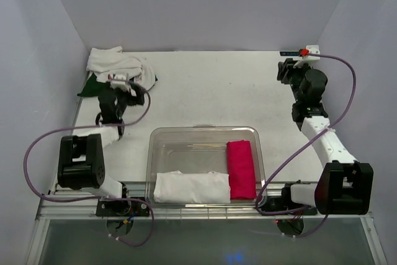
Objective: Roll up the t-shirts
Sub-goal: Pick up the T-shirt at the corner of the board.
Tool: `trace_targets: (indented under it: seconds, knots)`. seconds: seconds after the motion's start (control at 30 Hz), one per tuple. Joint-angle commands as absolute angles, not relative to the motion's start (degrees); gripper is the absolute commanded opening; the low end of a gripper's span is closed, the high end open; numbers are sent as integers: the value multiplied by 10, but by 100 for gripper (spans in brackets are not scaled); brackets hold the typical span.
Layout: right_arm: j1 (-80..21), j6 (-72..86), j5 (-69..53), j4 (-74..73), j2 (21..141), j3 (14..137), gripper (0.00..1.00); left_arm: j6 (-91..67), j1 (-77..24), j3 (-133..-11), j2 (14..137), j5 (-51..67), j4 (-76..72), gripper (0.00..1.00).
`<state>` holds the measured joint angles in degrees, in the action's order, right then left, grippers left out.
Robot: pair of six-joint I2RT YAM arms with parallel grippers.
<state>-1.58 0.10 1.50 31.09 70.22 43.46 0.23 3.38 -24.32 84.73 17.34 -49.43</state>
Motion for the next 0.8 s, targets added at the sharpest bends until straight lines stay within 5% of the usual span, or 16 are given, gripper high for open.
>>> trace_targets:
  seconds: [0.0, 0.07, 0.23, 0.3, 0.4, 0.5, 0.77]
  knots:
    - [-18, 19, -76, 148, 736, 548, 44, 36, 40, -501, 893, 15, -234, 98]
    - [-18, 28, -113, 117, 768, 604, 23, 57, 49, -631, 964, -32, -142, 98]
    - [-52, 12, -138, 71, 816, 679, 27, 133, 46, -1071, 1210, 142, 280, 95]
    - [-73, -15, -124, 60, 817, 693, 29, 148, 26, -1113, 1237, 135, 308, 69]
    - [-84, -25, -117, 66, 810, 681, 34, 204, 9, -1118, 1255, 127, 299, 56]
    - [-91, -21, -120, 69, 803, 668, 34, 232, -21, -1117, 1263, 137, 307, 72]
    - [-102, -11, -119, 57, 805, 670, 35, 249, -42, -1087, 1302, 117, 320, 80]
